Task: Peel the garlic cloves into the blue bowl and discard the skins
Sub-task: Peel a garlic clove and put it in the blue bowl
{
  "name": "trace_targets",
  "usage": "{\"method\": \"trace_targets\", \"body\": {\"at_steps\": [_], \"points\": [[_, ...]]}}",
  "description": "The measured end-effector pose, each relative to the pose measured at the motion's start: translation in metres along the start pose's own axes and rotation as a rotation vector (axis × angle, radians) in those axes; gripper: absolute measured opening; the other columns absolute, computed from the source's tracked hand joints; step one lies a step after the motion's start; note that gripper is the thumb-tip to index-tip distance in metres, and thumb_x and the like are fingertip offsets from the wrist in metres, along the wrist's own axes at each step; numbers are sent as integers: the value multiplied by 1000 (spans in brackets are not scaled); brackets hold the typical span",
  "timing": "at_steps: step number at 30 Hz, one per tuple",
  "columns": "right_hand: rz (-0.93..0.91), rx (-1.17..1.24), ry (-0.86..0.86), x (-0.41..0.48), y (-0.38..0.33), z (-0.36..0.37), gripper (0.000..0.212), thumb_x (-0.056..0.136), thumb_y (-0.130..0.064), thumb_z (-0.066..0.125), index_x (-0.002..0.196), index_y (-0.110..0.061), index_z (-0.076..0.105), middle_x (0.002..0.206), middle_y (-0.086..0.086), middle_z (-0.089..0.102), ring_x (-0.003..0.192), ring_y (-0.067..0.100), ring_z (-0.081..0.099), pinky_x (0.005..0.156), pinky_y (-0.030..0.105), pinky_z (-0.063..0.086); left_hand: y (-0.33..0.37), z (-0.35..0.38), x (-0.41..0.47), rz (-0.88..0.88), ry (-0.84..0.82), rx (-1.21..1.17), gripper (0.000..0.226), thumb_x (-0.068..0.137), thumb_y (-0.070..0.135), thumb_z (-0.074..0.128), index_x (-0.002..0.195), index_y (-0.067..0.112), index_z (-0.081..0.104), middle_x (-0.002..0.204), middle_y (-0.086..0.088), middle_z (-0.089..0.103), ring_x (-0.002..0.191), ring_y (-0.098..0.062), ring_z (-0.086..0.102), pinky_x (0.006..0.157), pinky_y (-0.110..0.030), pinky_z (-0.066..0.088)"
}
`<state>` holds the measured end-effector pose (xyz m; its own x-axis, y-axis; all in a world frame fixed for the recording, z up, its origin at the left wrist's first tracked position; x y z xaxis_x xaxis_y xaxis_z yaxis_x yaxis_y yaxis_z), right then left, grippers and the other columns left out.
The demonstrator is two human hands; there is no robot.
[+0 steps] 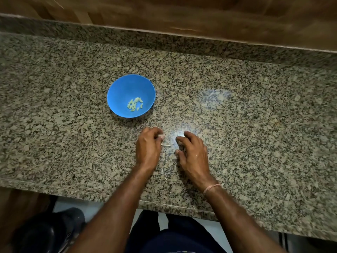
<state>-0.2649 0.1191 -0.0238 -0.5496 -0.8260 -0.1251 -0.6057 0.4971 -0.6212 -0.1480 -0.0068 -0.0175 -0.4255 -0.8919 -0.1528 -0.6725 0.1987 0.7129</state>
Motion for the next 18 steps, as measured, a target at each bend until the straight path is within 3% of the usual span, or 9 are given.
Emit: {"method": "trace_targets", "body": {"at_steps": [2, 5, 8, 14, 18], "points": [[10, 128, 18, -2, -1, -2, 42, 97, -19, 71, 138, -21, 63, 147, 1, 54, 135, 16, 47, 118, 38, 40, -5, -1, -3, -136, 8, -192, 17, 96, 8, 70, 109, 19, 73, 111, 6, 69, 96, -8, 68, 82, -22, 60], [62, 466, 3, -1, -13, -9, 32, 98, -23, 71, 130, -22, 68, 128, -9, 64, 113, 5, 64, 96, 29, 58, -1, -3, -15, -369, -48, -634, 21, 94, 2, 70, 107, 18, 74, 113, 3, 74, 100, -12, 73, 86, -30, 62], [128, 676, -10, 3, -24, -15, 25, 95, -22, 76, 119, -19, 73, 113, -11, 72, 102, 2, 70, 86, 26, 62, 7, -2, -28, -398, -109, -878, 25, 93, -3, 70, 113, 11, 73, 115, -6, 76, 107, -19, 74, 91, -33, 61], [118, 747, 42, 5, -26, -24, 15, 94, -15, 77, 108, -13, 77, 103, -5, 77, 95, 8, 73, 82, 28, 63, 6, -1, -34, -368, -74, -1020, 15, 95, 6, 70, 109, 6, 72, 119, -15, 73, 110, -28, 72, 85, -28, 60], [13, 627, 115, 4, -31, -30, 12, 93, -17, 78, 104, -14, 78, 101, -7, 74, 96, 5, 70, 81, 21, 59, 13, -1, -37, -333, -109, -1032, 26, 88, 9, 74, 113, 5, 73, 117, -15, 74, 106, -22, 72, 84, -26, 59]]}}
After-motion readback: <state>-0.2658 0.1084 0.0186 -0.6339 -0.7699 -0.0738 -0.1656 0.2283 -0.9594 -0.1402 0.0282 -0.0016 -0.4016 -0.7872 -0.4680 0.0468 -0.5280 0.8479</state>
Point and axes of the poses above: each hand's wrist, its own x-axis towards the middle knuckle, its own z-axis out of the palm, y = z × x, the point moved 4 cm from there along x, towards the middle knuckle
